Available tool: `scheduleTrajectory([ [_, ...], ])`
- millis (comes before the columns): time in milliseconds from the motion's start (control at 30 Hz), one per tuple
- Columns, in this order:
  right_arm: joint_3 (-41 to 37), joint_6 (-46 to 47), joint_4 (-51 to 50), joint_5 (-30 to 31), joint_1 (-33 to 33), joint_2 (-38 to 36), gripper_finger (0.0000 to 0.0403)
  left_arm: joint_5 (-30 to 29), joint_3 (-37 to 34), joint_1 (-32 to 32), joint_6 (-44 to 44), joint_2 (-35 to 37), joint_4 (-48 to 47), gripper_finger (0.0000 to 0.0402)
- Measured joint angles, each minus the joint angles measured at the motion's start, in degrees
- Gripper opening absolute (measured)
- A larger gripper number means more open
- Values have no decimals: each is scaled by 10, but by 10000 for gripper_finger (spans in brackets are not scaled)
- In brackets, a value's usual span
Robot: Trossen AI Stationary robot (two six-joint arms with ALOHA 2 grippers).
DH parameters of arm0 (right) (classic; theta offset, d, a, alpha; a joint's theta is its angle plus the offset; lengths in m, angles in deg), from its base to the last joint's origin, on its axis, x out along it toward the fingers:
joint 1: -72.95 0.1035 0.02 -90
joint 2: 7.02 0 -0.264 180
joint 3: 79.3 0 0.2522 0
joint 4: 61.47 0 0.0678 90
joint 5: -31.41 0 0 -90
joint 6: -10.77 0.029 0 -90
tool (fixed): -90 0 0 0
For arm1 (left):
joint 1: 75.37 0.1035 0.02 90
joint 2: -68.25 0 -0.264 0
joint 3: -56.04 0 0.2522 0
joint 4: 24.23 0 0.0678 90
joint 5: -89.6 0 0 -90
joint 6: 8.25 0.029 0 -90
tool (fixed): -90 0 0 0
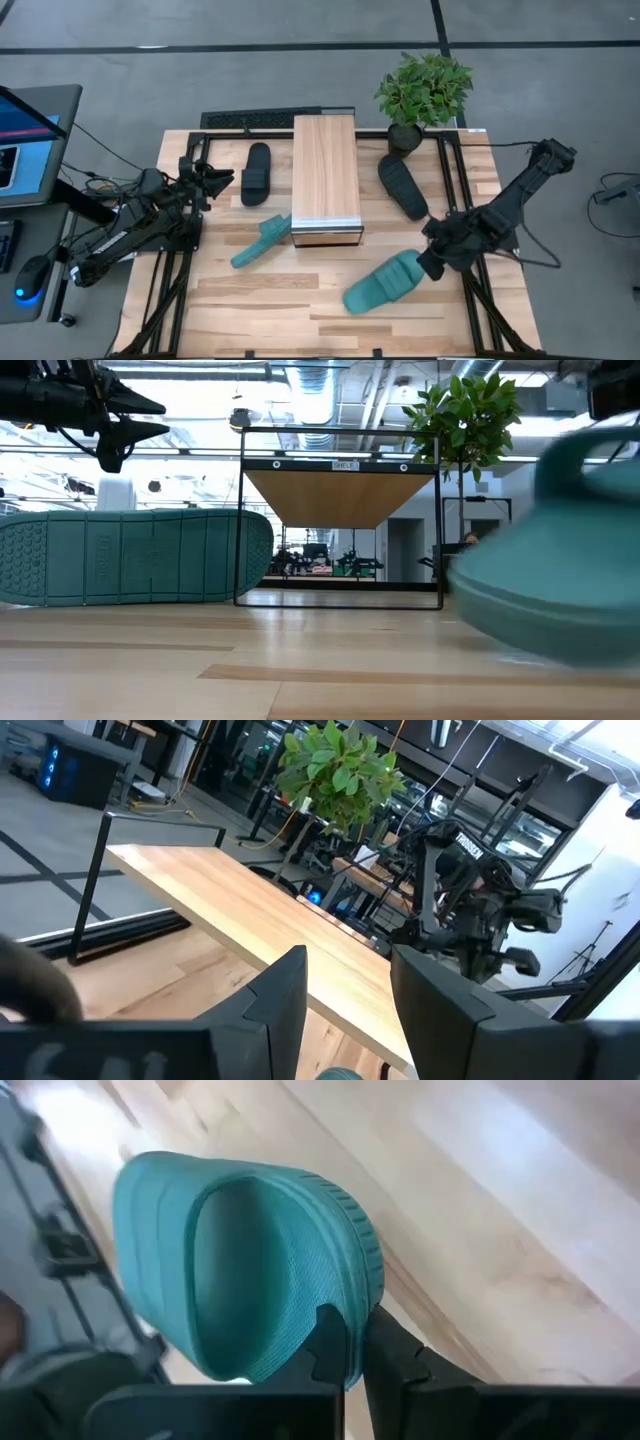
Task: Pick and place slides into the shelf
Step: Put the bottom green slipper on the shelf
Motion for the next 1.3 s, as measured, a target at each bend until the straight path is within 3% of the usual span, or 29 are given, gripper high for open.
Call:
scheduleTrajectory([
  [300,2,7,2,112,59,-73,5,0,0,0,-9,0,2,134],
  [567,2,-82,68,197,77,-109,5,0,0,0,-9,0,3,134],
  [900,2,-199,176,163,-14,-120,3,0,0,0,-19,0,3,134],
  [1300,98,-337,172,84,-174,-114,3,-1,0,0,-13,0,4,134],
])
